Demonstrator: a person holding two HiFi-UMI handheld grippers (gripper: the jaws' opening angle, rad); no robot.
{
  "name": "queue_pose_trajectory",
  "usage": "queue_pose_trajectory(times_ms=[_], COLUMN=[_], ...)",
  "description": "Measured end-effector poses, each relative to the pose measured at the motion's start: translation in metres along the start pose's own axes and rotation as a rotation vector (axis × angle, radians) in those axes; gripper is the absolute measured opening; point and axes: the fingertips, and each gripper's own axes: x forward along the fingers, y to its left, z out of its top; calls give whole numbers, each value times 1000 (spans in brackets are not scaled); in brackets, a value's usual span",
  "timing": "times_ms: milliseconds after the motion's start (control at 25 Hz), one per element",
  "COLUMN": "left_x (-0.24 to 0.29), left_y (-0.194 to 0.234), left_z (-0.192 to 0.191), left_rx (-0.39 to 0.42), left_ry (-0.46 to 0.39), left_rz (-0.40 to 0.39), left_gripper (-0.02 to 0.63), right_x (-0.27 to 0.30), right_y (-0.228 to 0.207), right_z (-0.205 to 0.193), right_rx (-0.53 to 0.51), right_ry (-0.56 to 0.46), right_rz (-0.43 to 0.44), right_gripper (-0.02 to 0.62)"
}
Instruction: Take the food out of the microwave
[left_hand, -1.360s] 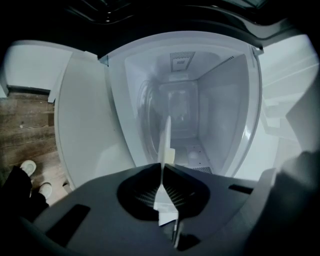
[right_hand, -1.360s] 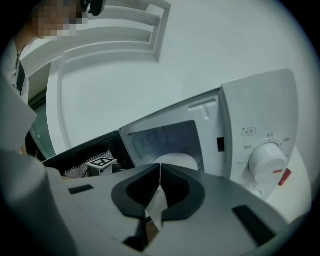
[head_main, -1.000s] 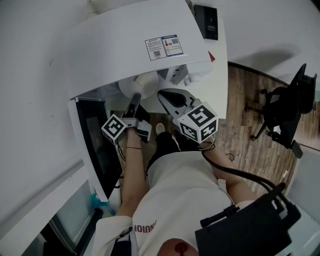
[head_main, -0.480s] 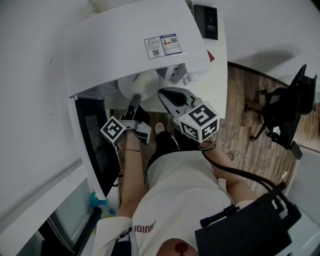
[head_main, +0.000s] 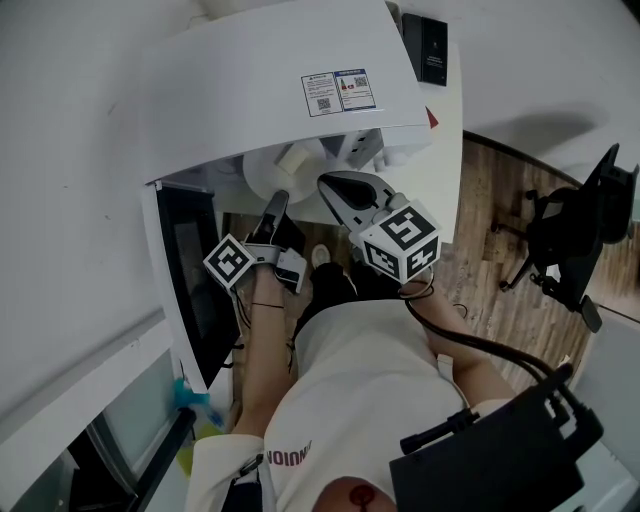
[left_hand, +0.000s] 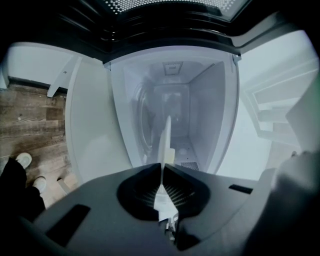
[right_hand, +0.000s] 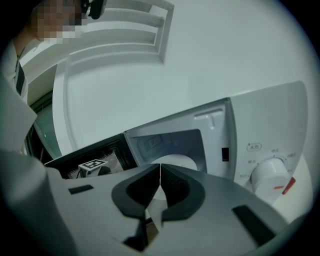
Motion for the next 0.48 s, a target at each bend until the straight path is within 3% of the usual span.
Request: queue_pose_trajectory(times_ms=[480], left_x=[-8], left_y=[-11], left_z=[-3], left_rx=[-15], left_ry=[0], left_rz=[-29], left_gripper=[25], right_x=[-3], right_y=[-3], right_z=[7], right_rx=[-15], right_ry=[-14], right_rz=[0], right_gripper=[21])
